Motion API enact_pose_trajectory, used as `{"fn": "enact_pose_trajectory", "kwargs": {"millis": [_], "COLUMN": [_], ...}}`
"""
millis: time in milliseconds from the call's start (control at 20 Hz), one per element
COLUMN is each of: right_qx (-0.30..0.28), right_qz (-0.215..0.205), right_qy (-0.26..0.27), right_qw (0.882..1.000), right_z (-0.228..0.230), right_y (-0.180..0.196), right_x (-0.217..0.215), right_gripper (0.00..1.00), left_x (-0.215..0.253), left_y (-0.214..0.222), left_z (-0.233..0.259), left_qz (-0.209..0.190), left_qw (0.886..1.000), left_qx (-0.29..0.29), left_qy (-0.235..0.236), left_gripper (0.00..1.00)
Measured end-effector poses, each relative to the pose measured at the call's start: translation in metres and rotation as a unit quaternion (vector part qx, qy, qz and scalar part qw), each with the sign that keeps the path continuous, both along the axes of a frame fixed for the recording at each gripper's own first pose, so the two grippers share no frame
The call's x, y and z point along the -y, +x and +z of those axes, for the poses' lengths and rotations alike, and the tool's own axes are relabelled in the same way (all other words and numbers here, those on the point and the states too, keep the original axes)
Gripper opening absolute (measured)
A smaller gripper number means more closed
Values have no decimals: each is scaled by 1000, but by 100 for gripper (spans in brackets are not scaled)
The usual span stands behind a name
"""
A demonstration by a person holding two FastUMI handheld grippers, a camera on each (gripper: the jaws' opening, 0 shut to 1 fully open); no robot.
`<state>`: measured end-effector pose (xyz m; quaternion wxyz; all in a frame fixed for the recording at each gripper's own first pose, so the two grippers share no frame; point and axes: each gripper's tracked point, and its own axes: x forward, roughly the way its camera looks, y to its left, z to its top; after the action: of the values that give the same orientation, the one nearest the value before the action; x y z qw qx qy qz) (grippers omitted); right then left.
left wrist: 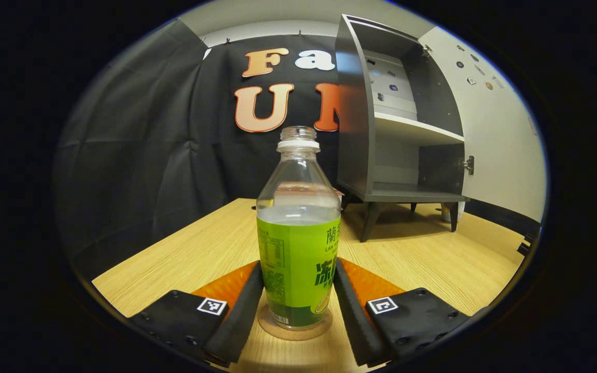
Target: Open the cabinet door with the right hand, grasp the bottle in the cabinet with the left hand and place it on the coaster, then close the cabinet door with the right hand.
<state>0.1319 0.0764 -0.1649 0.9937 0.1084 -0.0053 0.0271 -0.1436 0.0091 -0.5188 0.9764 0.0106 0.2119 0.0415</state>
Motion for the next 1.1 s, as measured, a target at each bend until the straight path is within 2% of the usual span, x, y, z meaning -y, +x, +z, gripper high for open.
{"fn": "enact_pose_trajectory", "kwargs": {"millis": [300,400,650,750,850,1100], "right_qx": [-1,-1,3,11,16,-1], "right_qz": [8,10,20,2,-21,-29], "right_qy": [2,2,15,13,11,41], "right_qw": [1000,1000,1000,1000,1000,999], "right_z": [-1,0,3,8,11,6], "right_y": [-4,-5,-12,-17,-24,-27], "right_x": [0,0,3,17,34,52], "right_gripper": [84,84,84,84,84,83], "left_x": [-6,-5,-2,-2,-1,-3], "left_y": [0,2,3,4,3,1], "left_z": [11,20,41,51,62,103], "left_qz": [3,5,0,1,4,12], "left_qw": [1000,999,998,997,997,996], "left_qx": [10,18,32,37,42,57], "left_qy": [25,33,61,64,65,72], "left_gripper": [87,93,94,97,96,96]}}
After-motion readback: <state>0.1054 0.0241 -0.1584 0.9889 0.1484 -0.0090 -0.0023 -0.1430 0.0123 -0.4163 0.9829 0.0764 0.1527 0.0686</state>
